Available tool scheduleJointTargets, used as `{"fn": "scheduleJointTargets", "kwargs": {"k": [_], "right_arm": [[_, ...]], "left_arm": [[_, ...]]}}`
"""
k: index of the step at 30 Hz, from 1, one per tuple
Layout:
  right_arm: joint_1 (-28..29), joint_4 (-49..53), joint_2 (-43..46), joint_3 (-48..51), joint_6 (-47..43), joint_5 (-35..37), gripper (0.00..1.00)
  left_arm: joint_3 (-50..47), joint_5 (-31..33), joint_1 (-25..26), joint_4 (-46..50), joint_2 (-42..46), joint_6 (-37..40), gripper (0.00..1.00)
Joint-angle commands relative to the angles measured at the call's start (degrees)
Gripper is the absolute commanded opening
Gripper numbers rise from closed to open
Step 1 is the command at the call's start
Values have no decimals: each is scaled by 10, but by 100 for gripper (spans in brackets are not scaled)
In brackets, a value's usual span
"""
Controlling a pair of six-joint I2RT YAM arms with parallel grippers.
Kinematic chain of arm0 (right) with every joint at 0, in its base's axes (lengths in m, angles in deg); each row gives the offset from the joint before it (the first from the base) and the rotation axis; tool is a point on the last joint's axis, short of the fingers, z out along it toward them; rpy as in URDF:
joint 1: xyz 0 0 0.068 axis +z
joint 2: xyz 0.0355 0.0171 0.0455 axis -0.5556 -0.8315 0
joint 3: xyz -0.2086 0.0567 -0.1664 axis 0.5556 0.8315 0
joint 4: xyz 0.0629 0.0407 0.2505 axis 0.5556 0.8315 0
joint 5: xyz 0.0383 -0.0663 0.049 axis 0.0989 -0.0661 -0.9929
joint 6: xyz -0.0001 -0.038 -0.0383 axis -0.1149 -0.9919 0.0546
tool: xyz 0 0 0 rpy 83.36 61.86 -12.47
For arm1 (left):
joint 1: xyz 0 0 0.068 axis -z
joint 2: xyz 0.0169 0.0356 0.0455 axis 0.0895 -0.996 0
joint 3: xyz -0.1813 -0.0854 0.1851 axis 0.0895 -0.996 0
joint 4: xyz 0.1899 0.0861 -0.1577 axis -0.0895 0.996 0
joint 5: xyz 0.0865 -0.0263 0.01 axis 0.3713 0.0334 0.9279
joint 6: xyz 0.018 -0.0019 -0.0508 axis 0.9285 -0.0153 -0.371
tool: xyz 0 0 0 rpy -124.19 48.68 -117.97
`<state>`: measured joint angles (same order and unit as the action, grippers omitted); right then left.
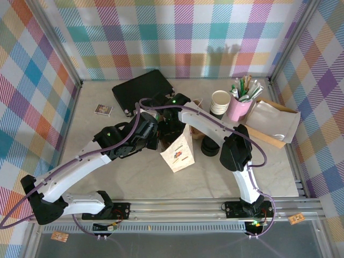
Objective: Pack the takeout coffee
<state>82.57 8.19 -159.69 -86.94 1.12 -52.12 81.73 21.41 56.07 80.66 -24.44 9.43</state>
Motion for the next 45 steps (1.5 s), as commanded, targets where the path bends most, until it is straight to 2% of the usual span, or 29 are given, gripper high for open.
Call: {"fn": "scheduleJointTargets", "kwargs": {"k": [1,14,30,45], "right_arm": [[-2,18,-7,-14,-7,-1,99],[-2,7,4,-20,15,6,99],[-2,53,-3,-63,30,15,99],[-2,20,-8,-49,22,38,99]], "left_arm": [[15,26,9,30,3,11,0],[15,21,9,30,0,15,0],[22,26,9,37,-7,18,0],[33,26,9,35,-15,8,0]]}}
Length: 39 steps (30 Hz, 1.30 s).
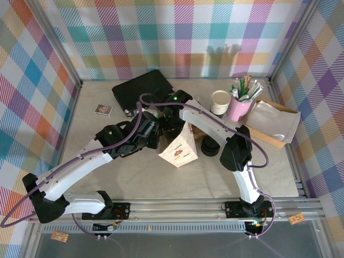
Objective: Pack the takeout coffee
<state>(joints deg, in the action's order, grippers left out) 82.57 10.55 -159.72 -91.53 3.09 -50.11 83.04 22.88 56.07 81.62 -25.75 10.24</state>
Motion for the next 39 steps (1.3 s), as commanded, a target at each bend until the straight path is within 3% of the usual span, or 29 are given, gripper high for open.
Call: {"fn": "scheduleJointTargets", "kwargs": {"k": [1,18,39], "right_arm": [[-1,-4,-9,-2,2,18,99],[-2,-80,10,66,20,51,99],[-2,-40,11,26,26,53,99]], "left_arm": [[20,12,9,27,-3,0,0],[23,-1,9,33,-17,-13,0],[35,8,10,52,-24,-14,0]]}}
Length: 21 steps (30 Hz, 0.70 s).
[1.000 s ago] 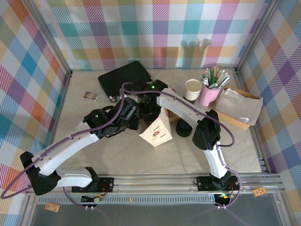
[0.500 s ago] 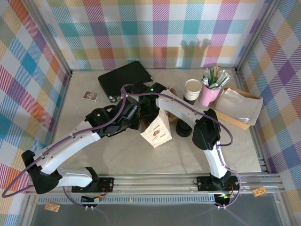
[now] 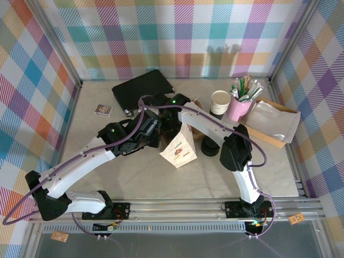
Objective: Pack the takeout coffee
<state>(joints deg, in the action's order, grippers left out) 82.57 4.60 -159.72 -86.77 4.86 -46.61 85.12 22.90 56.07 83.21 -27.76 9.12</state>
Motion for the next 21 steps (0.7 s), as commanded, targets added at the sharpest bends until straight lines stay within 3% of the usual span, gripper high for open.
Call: {"fn": "scheduleJointTargets", "kwargs": {"k": [1,11,21], "right_arm": [[-2,22,11,-24,6,20,99],[-2,79,-28,-91,3,-4,99],[-2,95,-33,-74,4,-24,99]], "left_arm": [[15,8,9,38,-5,-3,0],[43,26,9,66,-20,-1,0],[62,41,9,85,-30,-5,0]]}}
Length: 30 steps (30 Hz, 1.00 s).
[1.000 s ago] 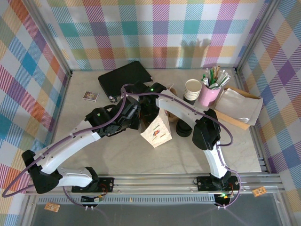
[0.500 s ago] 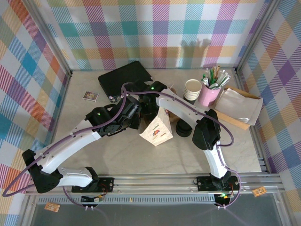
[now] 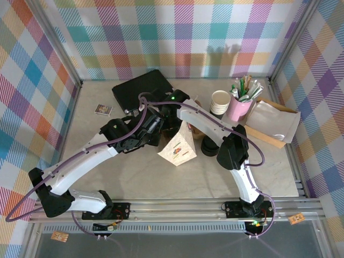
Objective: Pack the takeout coffee
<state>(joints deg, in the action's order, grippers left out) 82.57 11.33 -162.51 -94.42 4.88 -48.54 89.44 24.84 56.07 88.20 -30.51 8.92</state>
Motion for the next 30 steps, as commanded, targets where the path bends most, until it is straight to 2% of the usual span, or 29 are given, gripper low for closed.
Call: {"fn": "scheduleJointTargets", "kwargs": {"k": [1,11,30], "right_arm": [[-1,26,-5,5,3,-8,99],[-2,48,-9,7,4,-15,99],[-3,18,-23,-28,10,41,99]], "left_arm": [[20,23,9,37,-4,-5,0],[38,39,9,61,-15,-8,0],[43,32,9,64,-22,-9,0]]}}
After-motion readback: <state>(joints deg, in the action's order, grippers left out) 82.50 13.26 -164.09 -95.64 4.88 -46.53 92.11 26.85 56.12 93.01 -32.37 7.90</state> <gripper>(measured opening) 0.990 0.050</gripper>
